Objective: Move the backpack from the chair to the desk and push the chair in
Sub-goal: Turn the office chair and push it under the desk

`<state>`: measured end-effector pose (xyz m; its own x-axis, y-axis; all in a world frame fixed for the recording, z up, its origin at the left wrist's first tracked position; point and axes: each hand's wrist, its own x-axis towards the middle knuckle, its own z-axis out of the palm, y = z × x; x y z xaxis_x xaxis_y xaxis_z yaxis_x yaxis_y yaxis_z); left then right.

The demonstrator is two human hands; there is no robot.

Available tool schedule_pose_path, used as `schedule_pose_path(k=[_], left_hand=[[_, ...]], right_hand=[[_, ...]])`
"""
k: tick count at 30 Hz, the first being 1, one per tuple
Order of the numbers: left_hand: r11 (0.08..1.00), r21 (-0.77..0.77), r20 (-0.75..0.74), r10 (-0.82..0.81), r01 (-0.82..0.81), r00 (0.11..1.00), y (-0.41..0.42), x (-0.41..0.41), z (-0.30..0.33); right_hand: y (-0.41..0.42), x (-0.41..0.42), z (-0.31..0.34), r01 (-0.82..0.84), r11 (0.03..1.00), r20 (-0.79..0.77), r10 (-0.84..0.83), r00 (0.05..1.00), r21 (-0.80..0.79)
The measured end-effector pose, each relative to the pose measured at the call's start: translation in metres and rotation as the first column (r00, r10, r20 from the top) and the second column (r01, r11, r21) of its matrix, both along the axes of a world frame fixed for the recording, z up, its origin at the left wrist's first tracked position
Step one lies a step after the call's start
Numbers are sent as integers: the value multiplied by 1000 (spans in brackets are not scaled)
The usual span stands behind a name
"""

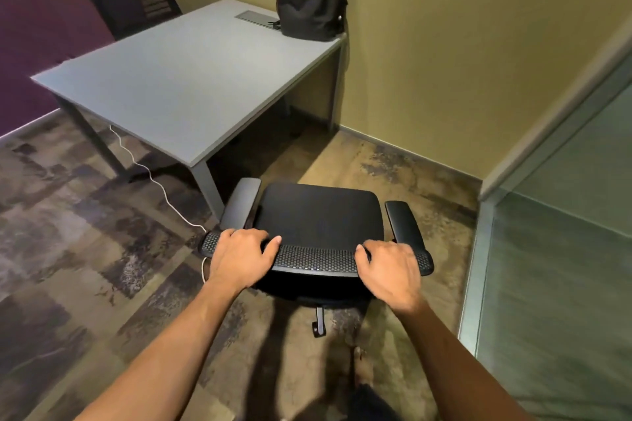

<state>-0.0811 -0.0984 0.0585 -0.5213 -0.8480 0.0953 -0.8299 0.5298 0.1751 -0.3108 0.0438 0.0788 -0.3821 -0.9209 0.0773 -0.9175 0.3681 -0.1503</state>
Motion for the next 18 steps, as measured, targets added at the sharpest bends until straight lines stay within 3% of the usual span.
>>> schedule_pose_path(k=[18], left_hand=[[999,-19,2,50,-50,999,-26,-26,9]], right_hand=[[-45,-32,-4,18,999,64,-16,998,-32]])
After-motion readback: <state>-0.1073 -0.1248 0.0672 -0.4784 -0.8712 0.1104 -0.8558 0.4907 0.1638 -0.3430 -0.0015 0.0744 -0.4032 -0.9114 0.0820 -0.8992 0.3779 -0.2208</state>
